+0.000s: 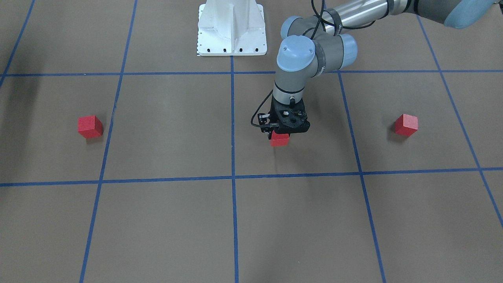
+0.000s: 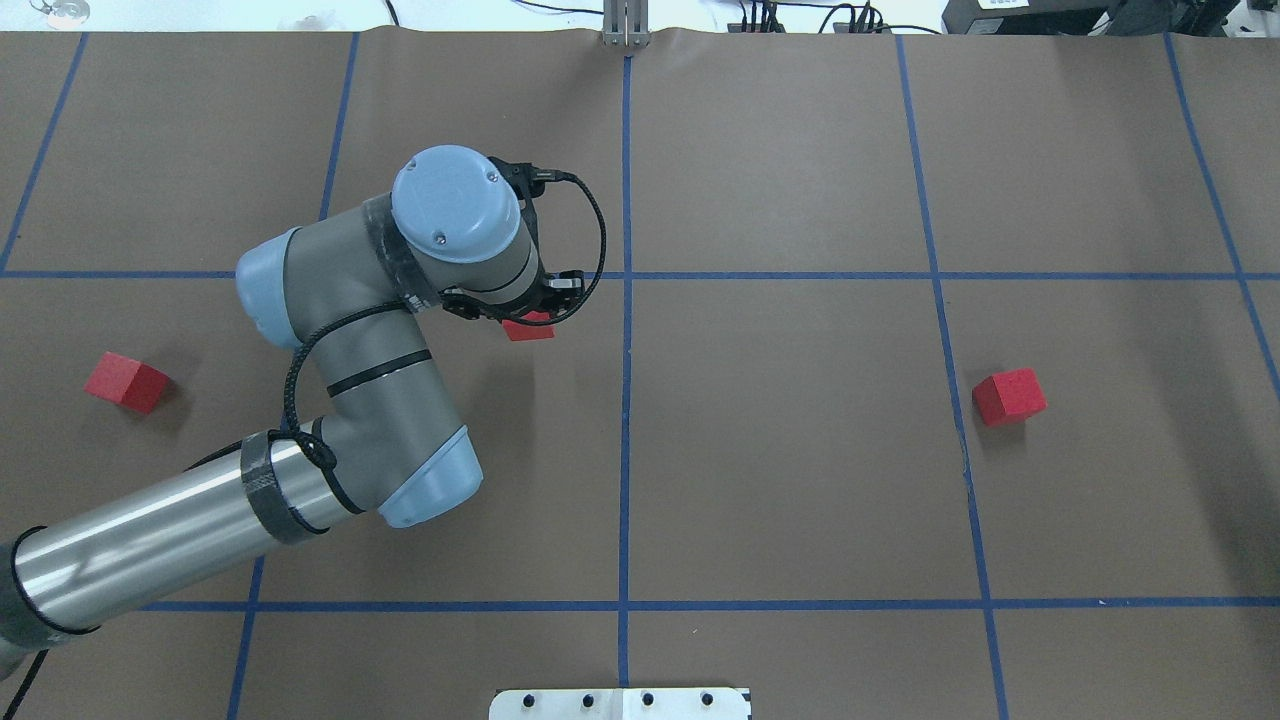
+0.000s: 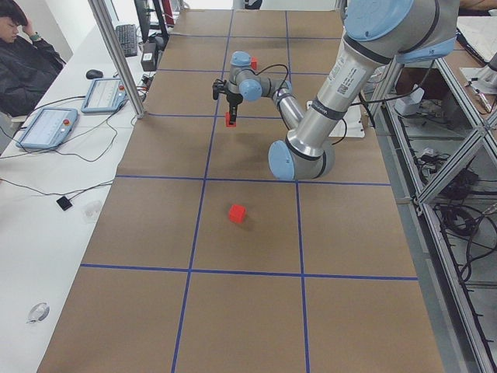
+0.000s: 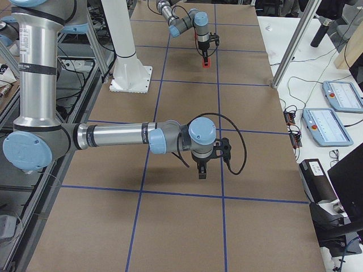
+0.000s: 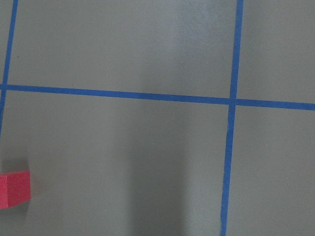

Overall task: Form red blocks into L shape at center
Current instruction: 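Carry the red cube to the center grid crossing and lower it, then open and raise the left gripper while the right gripper reaches toward the nearest cube, then lower the right gripper and grasp the red cube, then carry the cube to the center cube while the left arm moves toward the last cube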

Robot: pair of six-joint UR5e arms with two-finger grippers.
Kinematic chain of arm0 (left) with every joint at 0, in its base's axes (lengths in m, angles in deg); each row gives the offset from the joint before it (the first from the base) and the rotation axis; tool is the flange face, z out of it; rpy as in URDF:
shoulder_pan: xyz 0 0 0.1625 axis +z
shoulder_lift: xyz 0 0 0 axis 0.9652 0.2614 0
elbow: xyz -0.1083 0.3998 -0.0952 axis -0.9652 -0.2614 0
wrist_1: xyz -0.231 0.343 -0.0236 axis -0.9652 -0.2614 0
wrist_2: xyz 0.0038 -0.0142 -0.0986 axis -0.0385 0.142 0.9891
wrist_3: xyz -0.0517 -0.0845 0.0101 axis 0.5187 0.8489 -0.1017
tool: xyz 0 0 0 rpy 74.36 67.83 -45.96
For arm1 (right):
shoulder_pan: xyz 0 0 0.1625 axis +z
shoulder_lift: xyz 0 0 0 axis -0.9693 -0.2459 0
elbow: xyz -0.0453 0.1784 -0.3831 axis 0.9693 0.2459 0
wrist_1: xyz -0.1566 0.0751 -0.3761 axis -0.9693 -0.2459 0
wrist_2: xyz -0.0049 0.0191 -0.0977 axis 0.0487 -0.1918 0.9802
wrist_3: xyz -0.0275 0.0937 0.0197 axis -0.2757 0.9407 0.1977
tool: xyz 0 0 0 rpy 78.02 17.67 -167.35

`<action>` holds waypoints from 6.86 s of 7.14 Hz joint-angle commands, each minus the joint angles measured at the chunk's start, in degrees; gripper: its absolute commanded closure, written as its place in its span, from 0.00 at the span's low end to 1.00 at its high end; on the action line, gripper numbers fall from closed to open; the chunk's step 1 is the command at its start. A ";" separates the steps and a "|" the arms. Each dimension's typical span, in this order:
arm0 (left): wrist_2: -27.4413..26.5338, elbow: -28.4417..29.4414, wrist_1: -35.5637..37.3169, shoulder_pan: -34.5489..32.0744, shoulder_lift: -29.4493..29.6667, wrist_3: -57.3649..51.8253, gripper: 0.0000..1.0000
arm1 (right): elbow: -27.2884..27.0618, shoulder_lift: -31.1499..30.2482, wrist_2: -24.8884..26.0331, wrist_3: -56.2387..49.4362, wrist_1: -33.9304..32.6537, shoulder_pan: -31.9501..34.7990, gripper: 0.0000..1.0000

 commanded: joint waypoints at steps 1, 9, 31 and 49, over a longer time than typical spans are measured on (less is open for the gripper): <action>0.00 12.13 0.61 -0.47 11.33 0.30 1.00 | 0.00 0.08 0.00 -0.07 0.00 -0.04 0.01; 0.00 25.48 -10.56 -0.04 14.38 -0.23 1.00 | 0.08 0.61 0.00 0.01 -0.18 -0.04 0.01; 11.61 10.54 -4.67 -11.46 8.50 -6.29 0.00 | -7.32 7.64 24.51 47.82 15.80 -41.06 0.01; 12.04 4.59 -5.55 -14.08 -1.75 -15.39 0.00 | -6.33 25.13 21.88 47.99 3.98 -46.69 1.00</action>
